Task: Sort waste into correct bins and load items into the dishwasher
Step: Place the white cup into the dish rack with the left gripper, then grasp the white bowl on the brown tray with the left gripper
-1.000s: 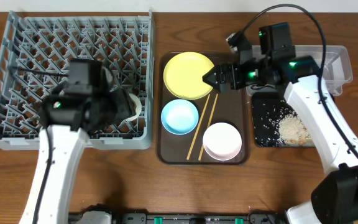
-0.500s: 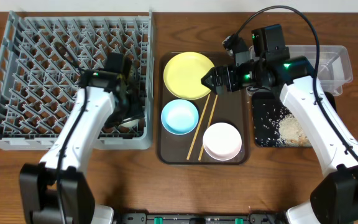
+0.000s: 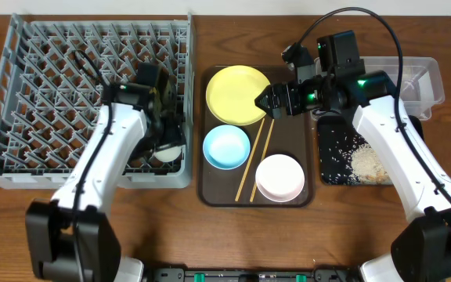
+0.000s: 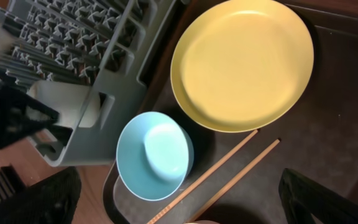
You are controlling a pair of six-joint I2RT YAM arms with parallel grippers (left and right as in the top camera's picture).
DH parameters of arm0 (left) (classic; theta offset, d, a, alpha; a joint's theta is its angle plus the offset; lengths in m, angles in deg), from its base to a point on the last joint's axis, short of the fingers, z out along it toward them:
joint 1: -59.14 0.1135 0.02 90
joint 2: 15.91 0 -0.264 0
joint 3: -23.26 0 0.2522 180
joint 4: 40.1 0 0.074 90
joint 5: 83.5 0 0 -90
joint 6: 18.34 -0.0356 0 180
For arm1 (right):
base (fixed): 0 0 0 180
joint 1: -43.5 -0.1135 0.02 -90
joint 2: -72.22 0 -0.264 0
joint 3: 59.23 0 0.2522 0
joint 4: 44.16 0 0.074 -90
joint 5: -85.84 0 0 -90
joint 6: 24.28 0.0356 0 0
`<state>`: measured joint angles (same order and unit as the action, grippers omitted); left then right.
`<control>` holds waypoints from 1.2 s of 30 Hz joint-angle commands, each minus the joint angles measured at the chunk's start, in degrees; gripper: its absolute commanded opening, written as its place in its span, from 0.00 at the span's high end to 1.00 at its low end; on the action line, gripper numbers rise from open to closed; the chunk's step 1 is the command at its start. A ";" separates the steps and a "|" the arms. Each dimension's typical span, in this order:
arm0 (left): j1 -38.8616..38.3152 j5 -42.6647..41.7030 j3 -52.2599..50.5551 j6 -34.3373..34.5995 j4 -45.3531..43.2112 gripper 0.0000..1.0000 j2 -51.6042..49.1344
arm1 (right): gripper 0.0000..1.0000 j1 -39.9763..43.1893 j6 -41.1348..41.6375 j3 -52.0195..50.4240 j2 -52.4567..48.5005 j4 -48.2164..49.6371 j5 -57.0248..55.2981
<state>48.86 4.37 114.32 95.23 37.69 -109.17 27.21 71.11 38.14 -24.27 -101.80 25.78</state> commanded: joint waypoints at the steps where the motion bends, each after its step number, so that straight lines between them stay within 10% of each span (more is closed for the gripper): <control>1: -2.91 0.90 4.63 -3.89 0.35 0.16 6.14 | 0.01 2.21 0.35 0.17 1.75 -0.02 -0.11; 17: -31.45 -2.91 3.82 -5.29 -2.73 0.23 -2.43 | 0.01 20.61 5.31 0.17 12.92 -5.75 -5.70; 27: -34.42 -12.35 3.82 0.35 -7.30 0.24 -17.05 | 0.01 20.59 5.27 0.17 12.92 -7.19 -5.73; 36: -33.55 -15.45 4.07 0.26 -8.70 0.59 -20.20 | 0.01 20.24 5.03 0.15 12.92 -7.54 -6.14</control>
<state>14.72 -9.51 118.32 95.47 29.47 -130.78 47.82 75.78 38.14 -11.42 -109.27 20.16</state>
